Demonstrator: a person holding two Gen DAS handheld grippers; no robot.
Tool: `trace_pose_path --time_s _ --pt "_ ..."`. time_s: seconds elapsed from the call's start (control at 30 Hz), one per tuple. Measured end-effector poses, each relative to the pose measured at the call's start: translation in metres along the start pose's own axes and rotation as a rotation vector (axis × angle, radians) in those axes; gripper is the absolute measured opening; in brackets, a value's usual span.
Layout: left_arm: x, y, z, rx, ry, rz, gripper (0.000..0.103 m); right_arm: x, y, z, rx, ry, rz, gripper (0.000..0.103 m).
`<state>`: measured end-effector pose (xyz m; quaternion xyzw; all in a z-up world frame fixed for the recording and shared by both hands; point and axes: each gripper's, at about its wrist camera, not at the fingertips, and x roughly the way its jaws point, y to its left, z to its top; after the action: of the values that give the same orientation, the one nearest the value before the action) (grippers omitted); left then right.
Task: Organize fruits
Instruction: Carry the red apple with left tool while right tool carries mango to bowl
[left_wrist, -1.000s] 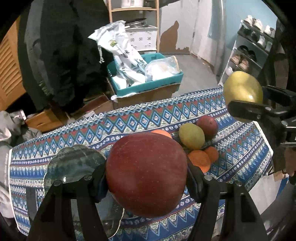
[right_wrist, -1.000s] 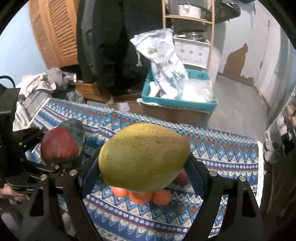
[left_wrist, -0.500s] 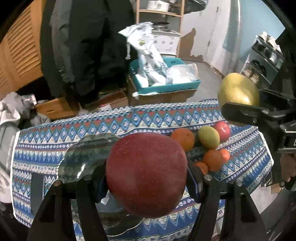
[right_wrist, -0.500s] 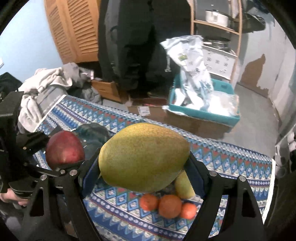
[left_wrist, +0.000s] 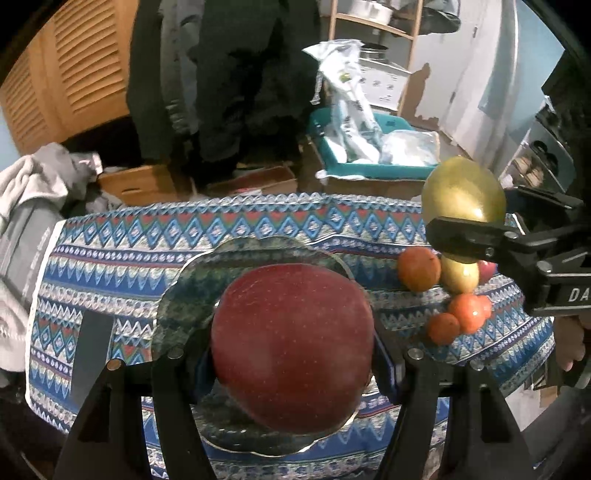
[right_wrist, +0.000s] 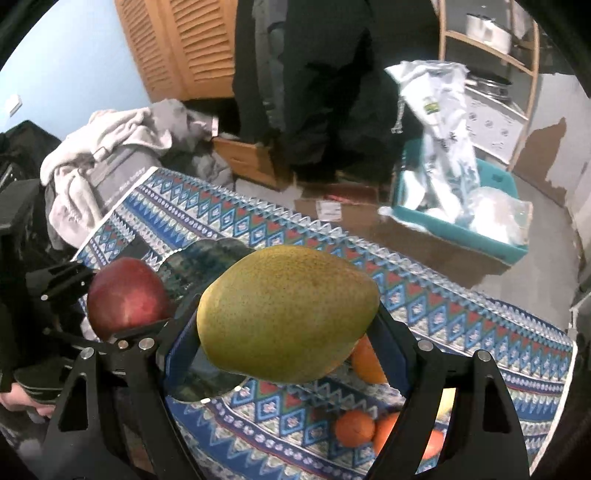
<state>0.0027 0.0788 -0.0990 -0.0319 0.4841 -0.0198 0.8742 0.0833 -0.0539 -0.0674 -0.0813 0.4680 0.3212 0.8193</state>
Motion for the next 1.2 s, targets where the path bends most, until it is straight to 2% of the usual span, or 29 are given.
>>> trace_pose_path --time_s 0.23,0.53,1.2 --pt "0.017 0.032 -0.011 -0.061 0.05 0.017 0.07 0.039 0.018 0.004 -0.016 0.07 0.037 0.083" --pt "0.04 0.054 -0.029 -0.075 0.109 0.056 0.07 0.08 0.037 0.001 -0.049 0.159 0.062 0.083" --pt "0.081 0.07 -0.058 -0.099 0.257 0.083 0.07 0.138 0.058 -0.025 -0.096 0.329 0.049 0.083"
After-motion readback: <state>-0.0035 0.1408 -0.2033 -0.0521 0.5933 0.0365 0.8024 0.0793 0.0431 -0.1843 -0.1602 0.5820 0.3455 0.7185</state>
